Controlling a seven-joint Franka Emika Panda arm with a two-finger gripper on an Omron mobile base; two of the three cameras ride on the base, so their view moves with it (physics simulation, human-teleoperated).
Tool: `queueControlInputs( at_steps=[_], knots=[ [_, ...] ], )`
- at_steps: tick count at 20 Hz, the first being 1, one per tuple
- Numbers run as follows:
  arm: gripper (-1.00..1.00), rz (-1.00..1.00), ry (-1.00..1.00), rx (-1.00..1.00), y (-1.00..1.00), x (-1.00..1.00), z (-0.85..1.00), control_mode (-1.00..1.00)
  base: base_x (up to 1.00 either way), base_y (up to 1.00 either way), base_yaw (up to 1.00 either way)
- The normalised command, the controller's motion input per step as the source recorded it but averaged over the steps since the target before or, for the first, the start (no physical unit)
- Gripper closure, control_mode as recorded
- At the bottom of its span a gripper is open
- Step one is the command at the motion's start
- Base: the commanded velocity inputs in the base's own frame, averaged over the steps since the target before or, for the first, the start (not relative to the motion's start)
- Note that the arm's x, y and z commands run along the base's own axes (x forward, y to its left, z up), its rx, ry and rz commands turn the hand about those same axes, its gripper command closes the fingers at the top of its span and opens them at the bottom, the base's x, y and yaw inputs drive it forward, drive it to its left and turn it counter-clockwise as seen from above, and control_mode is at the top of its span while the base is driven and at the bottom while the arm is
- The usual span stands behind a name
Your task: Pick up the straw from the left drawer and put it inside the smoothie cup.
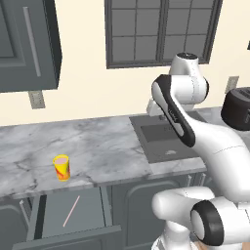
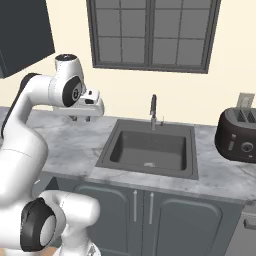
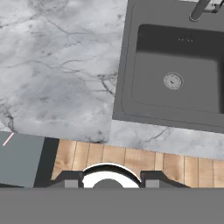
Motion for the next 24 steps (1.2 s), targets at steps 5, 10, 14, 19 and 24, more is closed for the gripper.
queueControlInputs(
  at_steps=[5,10,14,19,24],
  knots=[
    [-1.0,-0.03,-0.01,0.0,-0.04,-0.28,-0.03,-1.0,0.0,0.0,0.0],
    [-1.0,-0.09,-0.09,0.0,-0.06,-0.59,-0.27,-1.0,0.0,0.0,0.0],
    [-1.0,-0.05,-0.06,0.0,-0.02,-0.48,-0.38,-1.0,0.0,0.0,0.0],
    [-1.0,-0.01,-0.02,0.0,0.0,-0.16,-0.3,-1.0,0.0,0.0,0.0],
    [-1.0,0.0,0.0,0.0,0.0,-0.01,-0.19,-1.0,0.0,0.0,0.0]
  ],
)
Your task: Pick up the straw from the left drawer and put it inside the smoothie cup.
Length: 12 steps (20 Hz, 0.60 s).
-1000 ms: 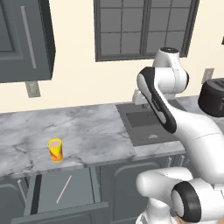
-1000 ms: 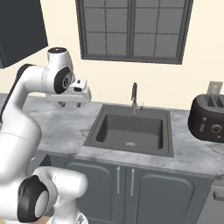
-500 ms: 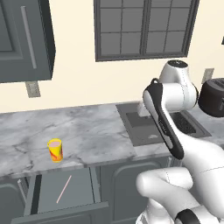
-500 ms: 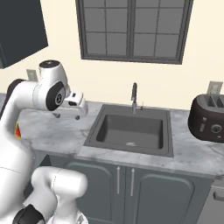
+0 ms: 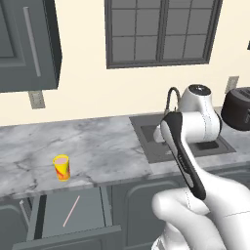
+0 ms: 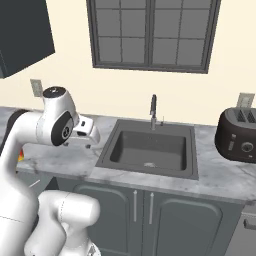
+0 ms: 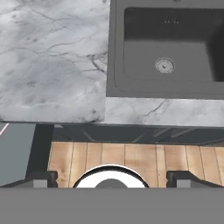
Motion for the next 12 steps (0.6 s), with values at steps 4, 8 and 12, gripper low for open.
queueControlInputs(
  at_steps=[4,8,12],
  knots=[
    [-1.0,0.0,0.0,0.0,0.0,-0.01,-0.11,1.0,-0.03,0.0,0.0],
    [-1.0,0.0,0.0,0.0,0.0,0.0,0.0,1.0,-0.33,0.0,0.0],
    [-1.0,0.0,0.0,0.0,0.0,0.0,0.0,1.0,-0.54,0.0,0.0]
  ],
)
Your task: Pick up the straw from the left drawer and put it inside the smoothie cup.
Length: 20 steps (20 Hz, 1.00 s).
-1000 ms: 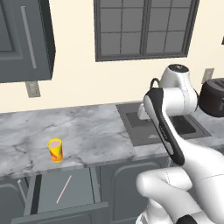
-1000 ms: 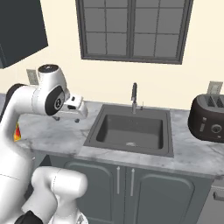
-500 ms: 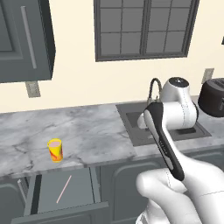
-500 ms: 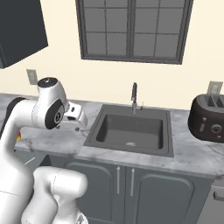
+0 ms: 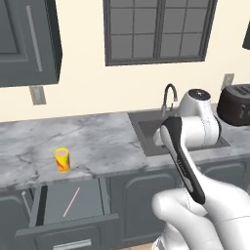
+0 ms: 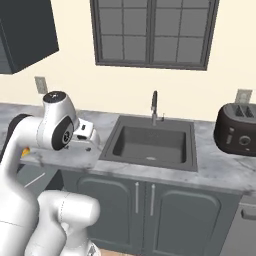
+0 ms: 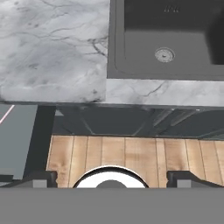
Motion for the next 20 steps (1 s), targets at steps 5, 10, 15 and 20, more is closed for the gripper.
queueControlInputs(
  at_steps=[5,10,15,20],
  knots=[
    [-1.0,0.0,0.0,0.0,0.0,0.0,0.0,1.0,-0.65,-0.06,0.0],
    [-1.0,0.0,0.0,0.0,0.0,0.0,0.0,1.0,-0.69,-0.02,0.0],
    [-1.0,0.0,0.0,0.0,0.0,0.0,0.0,1.0,-0.58,0.13,0.0],
    [-1.0,0.0,0.0,0.0,0.0,0.0,0.0,1.0,-0.31,0.57,0.0]
  ],
)
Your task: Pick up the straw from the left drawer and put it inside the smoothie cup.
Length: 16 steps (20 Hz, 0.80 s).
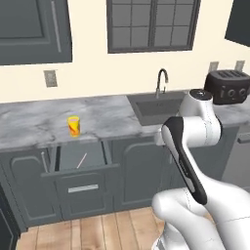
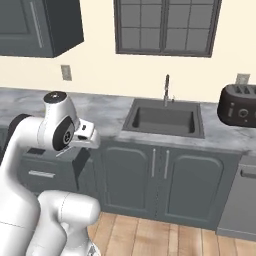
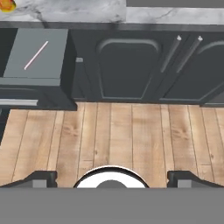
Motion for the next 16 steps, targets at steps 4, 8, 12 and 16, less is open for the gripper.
queueControlInputs(
  at_steps=[4,8,12,16],
  knots=[
    [-1.0,0.0,0.0,0.0,0.0,0.0,0.0,1.0,-0.15,0.78,0.0],
    [-1.0,0.0,0.0,0.0,0.0,0.0,0.0,1.0,-0.03,0.81,0.0],
    [-1.0,0.0,0.0,0.0,0.0,0.0,0.0,1.0,-0.01,0.78,0.0],
    [-1.0,0.0,0.0,0.0,0.0,0.0,0.0,1.0,0.0,0.55,0.0]
  ],
)
